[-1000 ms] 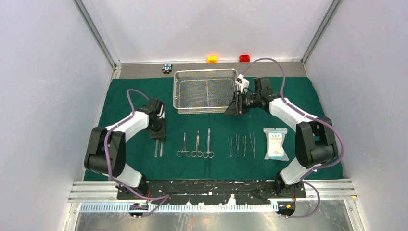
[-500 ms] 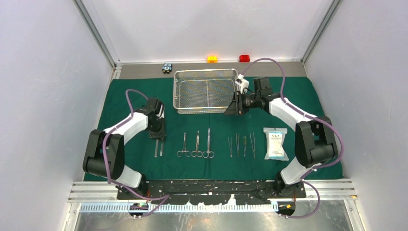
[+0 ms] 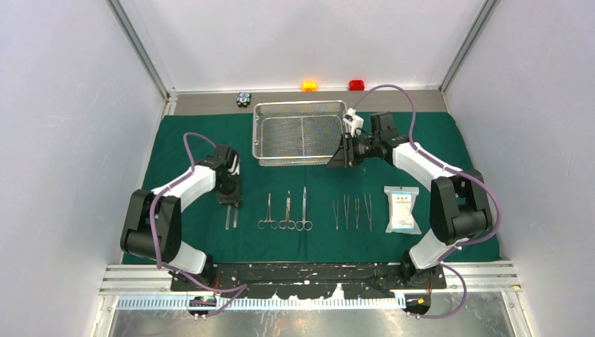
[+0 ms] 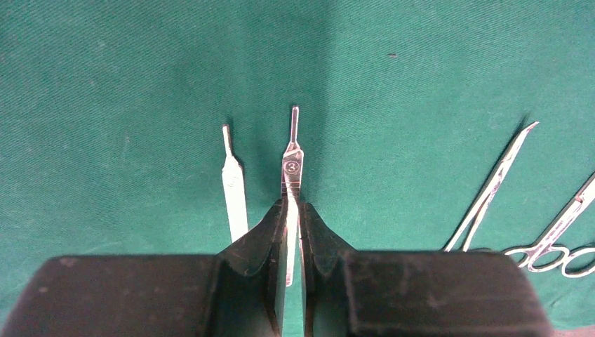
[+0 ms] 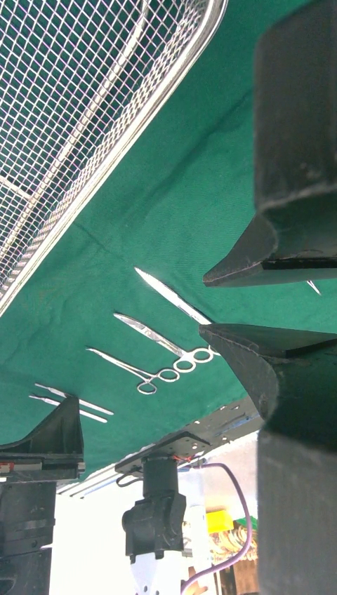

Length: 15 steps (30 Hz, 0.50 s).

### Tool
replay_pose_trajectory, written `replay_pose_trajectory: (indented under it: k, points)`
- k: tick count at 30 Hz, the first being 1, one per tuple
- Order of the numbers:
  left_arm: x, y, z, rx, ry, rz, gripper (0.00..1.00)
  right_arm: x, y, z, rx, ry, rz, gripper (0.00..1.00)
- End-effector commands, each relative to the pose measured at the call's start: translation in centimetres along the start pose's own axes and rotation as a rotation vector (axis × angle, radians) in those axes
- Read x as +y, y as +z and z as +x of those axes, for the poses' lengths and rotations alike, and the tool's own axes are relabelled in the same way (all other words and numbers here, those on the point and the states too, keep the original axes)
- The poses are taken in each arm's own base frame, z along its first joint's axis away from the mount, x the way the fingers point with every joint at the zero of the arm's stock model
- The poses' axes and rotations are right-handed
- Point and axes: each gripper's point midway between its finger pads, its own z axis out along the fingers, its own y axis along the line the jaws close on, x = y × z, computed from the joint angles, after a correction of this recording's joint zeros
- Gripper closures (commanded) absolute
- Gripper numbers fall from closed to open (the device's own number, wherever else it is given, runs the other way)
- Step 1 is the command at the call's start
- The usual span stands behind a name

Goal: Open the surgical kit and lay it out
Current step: Place the medical item in the surgical kit.

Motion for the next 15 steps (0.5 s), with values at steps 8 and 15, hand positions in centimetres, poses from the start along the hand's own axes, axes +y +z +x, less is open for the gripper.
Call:
replay_pose_trajectory:
  k: [8,15]
  points:
    - [-0.54,-0.26,-0.05,-0.006,-0.018,0.034,0.91,-0.06,-0.11,-0.73,-0.024,-0.030,-0.008,0.69]
    - [-0.57,-0.43,0.24,0.005,-0.029,0.036,0.92,-0.12,-0.13,-0.73,-0.023,-0.028,-0.006,0.69]
